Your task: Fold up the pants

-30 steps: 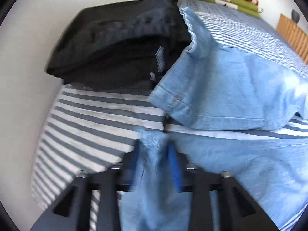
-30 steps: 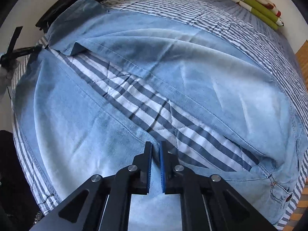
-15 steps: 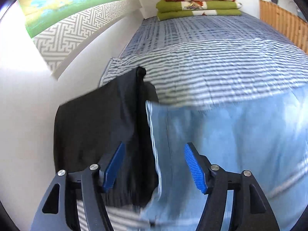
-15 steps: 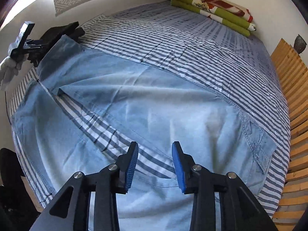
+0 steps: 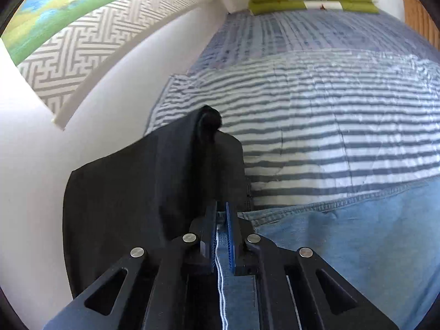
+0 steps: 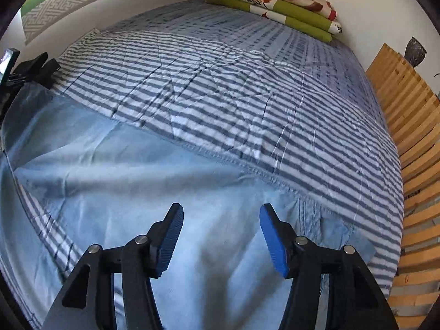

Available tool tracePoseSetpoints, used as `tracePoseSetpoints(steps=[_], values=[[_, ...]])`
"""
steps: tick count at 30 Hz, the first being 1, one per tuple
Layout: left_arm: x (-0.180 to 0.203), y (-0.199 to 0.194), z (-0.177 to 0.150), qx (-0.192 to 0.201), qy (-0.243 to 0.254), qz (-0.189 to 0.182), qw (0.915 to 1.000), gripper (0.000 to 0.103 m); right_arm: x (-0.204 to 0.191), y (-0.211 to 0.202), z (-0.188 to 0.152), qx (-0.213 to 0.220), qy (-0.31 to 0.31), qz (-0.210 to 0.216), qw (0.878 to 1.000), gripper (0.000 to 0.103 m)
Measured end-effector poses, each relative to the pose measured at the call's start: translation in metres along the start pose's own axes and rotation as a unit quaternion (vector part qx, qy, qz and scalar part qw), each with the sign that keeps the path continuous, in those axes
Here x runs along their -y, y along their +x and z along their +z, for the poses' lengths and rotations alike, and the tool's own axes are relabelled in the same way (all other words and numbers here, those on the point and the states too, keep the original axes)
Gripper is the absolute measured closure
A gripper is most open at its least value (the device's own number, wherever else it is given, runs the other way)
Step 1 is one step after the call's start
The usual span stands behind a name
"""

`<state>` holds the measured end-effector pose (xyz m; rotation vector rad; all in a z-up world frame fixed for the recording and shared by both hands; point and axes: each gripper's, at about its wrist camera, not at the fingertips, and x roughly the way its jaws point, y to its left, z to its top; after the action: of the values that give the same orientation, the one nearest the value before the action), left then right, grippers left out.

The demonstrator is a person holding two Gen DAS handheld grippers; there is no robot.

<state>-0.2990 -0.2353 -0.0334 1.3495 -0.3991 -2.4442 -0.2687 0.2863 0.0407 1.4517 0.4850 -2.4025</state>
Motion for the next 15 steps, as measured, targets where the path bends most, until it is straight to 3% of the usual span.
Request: tracePoseSetpoints(steps=[8, 10, 15], values=[[-0.035, -0.075, -0.011, 0.075, -0.012, -0.009, 0.9971, 0.098, -0.023, 0.061, 0.037, -0.02, -0.076, 0.028, 0.997, 0.044], [-0.049, -0.096, -0.014, 0.09, -0.022, -0.014, 0.9956, 0.098, -0.035, 0.072, 0.04, -0.024, -0.104, 0.033, 0.994, 0.038], [-0.073, -0.129, -0.018, 0.106, -0.032, -0.006, 0.9939, 0.101, -0.061, 0.104, 0.045, -0.043, -0.175, 0.01, 0.984, 0.031]])
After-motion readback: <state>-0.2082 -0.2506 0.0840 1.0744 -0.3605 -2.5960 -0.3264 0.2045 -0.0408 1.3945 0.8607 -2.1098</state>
